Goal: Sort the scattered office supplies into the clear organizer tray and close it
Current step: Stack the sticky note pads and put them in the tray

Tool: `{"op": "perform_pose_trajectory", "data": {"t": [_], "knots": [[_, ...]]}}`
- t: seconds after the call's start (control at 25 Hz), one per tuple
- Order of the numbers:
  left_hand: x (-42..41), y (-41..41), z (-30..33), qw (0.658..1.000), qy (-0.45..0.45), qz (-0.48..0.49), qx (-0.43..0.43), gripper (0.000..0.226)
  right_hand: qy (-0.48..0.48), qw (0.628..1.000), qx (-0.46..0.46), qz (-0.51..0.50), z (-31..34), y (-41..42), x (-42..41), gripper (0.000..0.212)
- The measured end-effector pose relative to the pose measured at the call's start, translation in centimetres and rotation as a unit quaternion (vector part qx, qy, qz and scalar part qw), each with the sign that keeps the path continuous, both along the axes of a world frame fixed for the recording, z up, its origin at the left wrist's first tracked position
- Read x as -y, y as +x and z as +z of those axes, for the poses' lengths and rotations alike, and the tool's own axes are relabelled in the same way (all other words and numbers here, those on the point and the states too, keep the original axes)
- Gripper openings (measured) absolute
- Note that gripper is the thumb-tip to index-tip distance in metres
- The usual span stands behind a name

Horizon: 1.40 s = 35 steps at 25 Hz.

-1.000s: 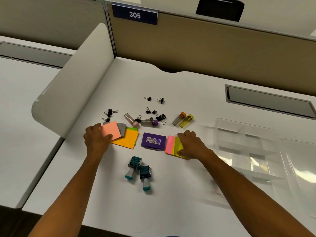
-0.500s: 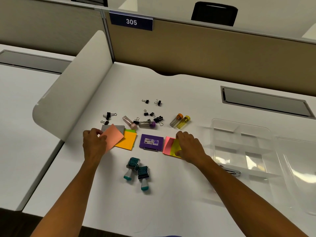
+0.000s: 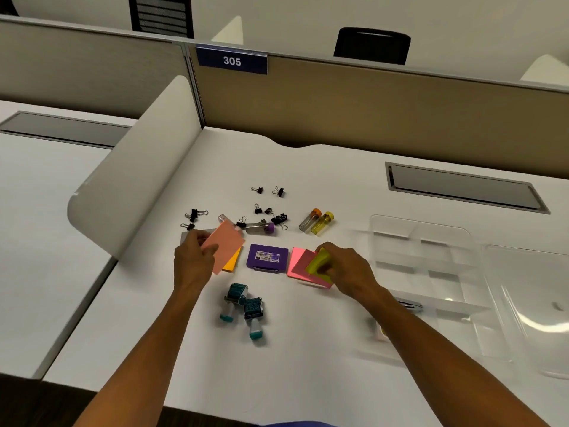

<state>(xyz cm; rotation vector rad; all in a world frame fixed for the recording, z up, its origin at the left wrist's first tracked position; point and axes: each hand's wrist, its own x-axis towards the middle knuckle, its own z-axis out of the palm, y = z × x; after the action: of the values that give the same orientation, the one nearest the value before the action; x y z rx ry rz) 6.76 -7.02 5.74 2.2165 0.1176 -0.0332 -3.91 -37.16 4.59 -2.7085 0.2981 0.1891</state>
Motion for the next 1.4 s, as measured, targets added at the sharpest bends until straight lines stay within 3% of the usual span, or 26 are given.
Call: {"op": "perform_pose_trajectory", "data": {"t": [0.28,0.64,0.8,1.08,1.4], "knots": [[5.8,-2.6,1.2,0.995,0.041,-0.091,0.016,0.030,0.097,0.988,0.091,-0.073,4.6,-2.8,4.9,0.026],[18.3,-6.7,3.1,0.974,-0.020,-0.211,0.075,0.024,0.074,0.980,0.129,-0.133,7.4,-7.7,12.9,0.029],[24.3,-8.3,3.5,0.960,-0.049,-0.273,0.042,0.023,0.080,0.966,0.166,-0.183,7.7,-9.5,15.3,0.028],[32.7,-9.6,2.6,0.927,0.087,-0.363,0.040,0.025,0.085,0.954,0.170,-0.232,7.1,-11.6,18.6,0.029],[33.6,-9.9,-1.0,0.874,0.242,-0.409,0.097,0.021,0.092,0.970,0.112,-0.195,5.7,-11.7,18.8,0.031]]}}
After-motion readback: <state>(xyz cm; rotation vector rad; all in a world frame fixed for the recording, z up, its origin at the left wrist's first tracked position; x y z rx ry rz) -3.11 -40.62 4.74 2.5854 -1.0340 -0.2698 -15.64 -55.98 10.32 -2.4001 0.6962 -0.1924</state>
